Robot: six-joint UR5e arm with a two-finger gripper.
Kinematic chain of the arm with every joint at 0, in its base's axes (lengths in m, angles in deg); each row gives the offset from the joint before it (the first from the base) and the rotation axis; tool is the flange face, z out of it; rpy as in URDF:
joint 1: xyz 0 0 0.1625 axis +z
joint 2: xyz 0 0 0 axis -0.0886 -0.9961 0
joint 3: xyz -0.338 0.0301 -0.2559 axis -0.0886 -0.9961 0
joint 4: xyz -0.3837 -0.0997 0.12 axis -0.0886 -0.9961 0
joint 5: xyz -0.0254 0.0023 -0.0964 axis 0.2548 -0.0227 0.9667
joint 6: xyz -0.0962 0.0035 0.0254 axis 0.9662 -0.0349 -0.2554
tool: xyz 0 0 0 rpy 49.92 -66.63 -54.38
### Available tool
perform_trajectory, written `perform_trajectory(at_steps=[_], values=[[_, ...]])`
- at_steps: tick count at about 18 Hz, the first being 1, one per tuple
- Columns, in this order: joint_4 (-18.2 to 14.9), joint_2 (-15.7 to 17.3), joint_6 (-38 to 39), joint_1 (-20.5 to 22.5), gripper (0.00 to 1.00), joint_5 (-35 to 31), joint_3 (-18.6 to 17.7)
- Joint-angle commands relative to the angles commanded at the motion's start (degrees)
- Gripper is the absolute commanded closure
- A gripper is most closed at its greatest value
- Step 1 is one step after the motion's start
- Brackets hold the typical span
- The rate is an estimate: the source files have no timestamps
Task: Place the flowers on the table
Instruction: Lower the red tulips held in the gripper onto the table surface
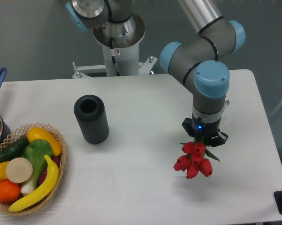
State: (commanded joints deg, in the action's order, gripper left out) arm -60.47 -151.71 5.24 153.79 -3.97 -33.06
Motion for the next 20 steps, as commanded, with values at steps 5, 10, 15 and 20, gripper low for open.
perform_trajectory(at_steps=[5,10,15,20], values=[[-0.1,-0.1,0.1,-0.1,0.74,0.0,0.1],[-0.2,-1.2,0.3,-0.4,0.74,0.3,0.1],[0.2,-4.3,0.6,-3.7,0.61,0.0,0.2],[0.4,-5.7,1.2,-4.4,0.08,0.3,0.1]])
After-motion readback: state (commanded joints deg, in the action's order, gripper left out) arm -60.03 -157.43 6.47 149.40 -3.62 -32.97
